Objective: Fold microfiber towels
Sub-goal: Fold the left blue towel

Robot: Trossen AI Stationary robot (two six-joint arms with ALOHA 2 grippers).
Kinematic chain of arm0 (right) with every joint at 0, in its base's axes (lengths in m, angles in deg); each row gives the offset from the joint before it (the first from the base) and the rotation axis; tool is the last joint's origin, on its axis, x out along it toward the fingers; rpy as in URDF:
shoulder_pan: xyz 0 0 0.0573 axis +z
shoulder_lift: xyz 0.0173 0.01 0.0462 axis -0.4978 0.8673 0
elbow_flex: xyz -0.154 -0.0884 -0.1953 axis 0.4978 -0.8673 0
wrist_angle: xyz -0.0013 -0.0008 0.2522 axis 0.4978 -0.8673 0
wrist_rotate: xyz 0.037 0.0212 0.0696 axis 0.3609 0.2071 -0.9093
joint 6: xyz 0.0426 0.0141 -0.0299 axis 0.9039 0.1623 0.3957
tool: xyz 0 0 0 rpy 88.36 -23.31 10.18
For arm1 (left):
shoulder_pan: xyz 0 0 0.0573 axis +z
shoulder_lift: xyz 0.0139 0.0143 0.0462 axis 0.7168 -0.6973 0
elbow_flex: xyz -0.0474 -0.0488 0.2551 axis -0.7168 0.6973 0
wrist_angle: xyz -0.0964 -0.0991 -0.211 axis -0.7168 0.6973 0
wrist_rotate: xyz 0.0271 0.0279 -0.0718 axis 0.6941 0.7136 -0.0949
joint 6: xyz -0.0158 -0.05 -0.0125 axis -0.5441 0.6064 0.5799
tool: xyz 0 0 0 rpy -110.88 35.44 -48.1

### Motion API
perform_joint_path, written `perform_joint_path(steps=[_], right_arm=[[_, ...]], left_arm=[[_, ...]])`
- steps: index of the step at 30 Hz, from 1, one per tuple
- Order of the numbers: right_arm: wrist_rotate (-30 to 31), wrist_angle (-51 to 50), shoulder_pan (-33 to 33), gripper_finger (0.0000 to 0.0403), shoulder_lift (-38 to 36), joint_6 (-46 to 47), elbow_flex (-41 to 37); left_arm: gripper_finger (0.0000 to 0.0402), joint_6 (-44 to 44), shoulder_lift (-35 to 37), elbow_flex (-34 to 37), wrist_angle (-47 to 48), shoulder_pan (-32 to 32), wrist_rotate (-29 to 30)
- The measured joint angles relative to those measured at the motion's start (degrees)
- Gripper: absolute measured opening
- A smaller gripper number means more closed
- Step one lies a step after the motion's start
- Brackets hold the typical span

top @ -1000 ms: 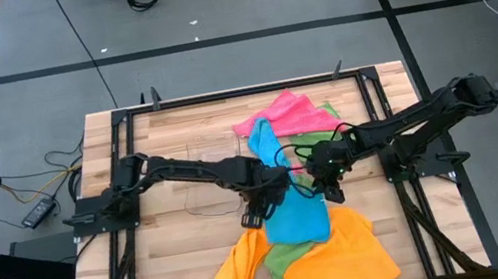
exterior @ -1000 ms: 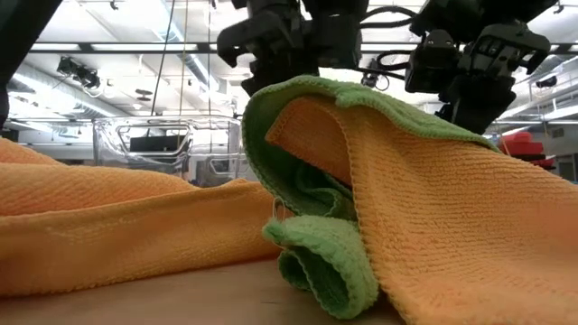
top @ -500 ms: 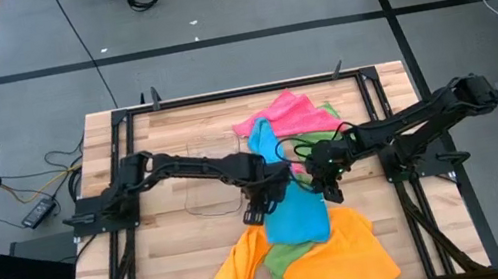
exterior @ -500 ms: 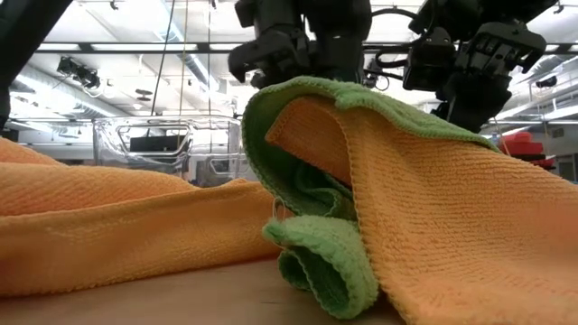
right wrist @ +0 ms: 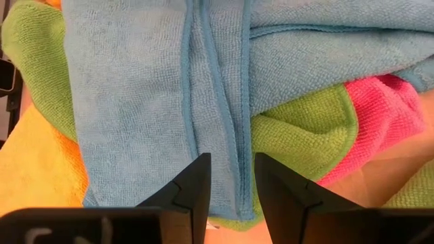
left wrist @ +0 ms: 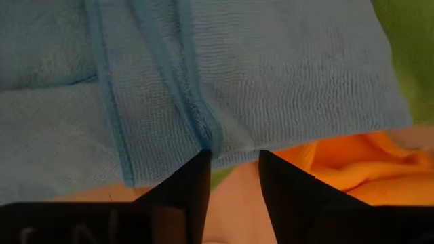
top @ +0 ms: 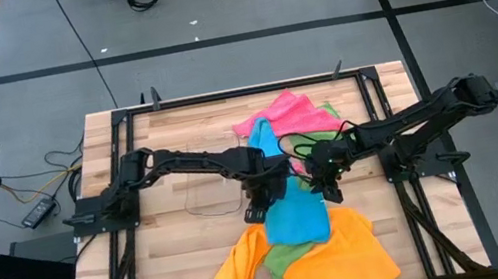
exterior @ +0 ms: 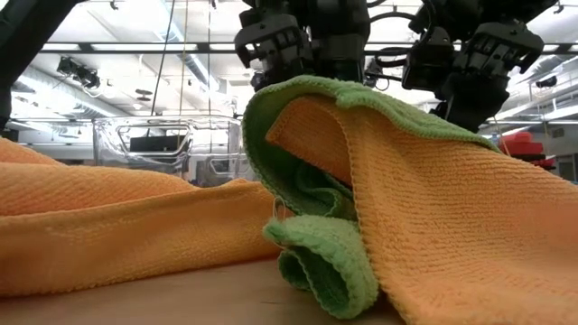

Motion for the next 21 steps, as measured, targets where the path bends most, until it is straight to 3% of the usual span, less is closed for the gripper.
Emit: perform_joint_path(steps=[6, 14, 21], right_arm=[[0.26, 0.29, 0.0, 0.0123, 0.0, -0.13, 0.0], [0.67, 0.48, 0.0, 0.0123, 0.0, -0.04, 0.0], [0.67, 0.47, 0.02, 0.0123, 0.0, -0.07, 0.0]], left_arm=[[0.0117, 2.44, 0.0, 0.0, -0.09, 0.62, -3.32], [0.0111, 2.1, 0.0, 0.0, -1.23, 0.61, 4.16], [0.011, 2.54, 0.0, 0.0, -1.76, 0.24, 2.16]])
